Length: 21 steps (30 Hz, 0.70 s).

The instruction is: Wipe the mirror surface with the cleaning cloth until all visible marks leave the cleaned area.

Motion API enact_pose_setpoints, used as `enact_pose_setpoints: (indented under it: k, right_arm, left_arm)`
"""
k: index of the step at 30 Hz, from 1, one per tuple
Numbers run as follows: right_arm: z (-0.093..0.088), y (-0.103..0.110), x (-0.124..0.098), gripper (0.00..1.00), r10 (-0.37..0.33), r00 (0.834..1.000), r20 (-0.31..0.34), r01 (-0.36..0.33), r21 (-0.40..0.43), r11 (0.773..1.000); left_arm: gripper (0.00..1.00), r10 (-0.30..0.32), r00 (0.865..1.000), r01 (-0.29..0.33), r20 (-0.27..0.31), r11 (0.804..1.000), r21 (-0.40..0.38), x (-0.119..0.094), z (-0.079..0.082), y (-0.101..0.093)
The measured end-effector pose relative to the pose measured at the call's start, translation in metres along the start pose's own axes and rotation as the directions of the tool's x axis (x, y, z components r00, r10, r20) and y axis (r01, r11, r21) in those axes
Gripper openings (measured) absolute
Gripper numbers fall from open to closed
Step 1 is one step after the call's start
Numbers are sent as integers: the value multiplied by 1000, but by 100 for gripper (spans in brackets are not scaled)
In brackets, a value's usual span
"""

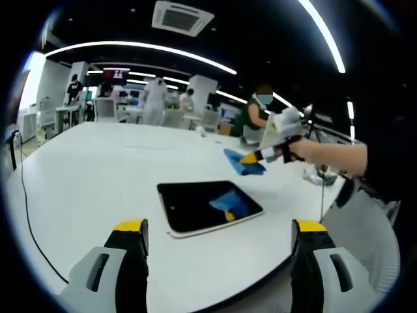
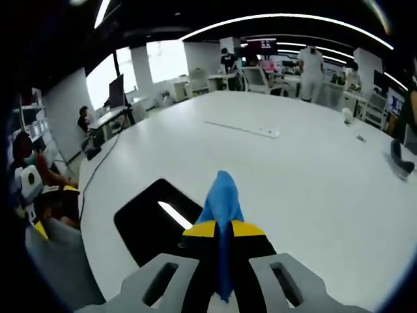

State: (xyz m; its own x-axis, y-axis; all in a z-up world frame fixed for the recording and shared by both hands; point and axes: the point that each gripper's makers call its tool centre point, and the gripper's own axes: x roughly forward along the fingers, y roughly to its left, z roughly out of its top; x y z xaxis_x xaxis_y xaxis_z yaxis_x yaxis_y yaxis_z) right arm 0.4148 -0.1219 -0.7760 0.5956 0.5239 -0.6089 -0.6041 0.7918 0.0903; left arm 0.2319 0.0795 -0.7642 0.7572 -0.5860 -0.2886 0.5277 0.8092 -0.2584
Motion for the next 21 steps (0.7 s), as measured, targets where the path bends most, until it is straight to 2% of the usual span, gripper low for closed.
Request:
enact_pose_setpoints:
  k: [13,18,21]
  right_arm:
    - [2,-2,-20,2,0,1000,20,-1,31,1000]
    - [3,-8,-28,2,-13,1000,28,12,40,999]
    - [-3,-15,-31,2,-23,1000,16,22,50,999]
  left_arm:
    - [91,-1,1000,1,0,1000,2,-1,0,0]
    - [91,1,1000,-1,0,1000,3,-1,0,0]
    - [93,21,1000,-22,14,1000,9,-1,2,3]
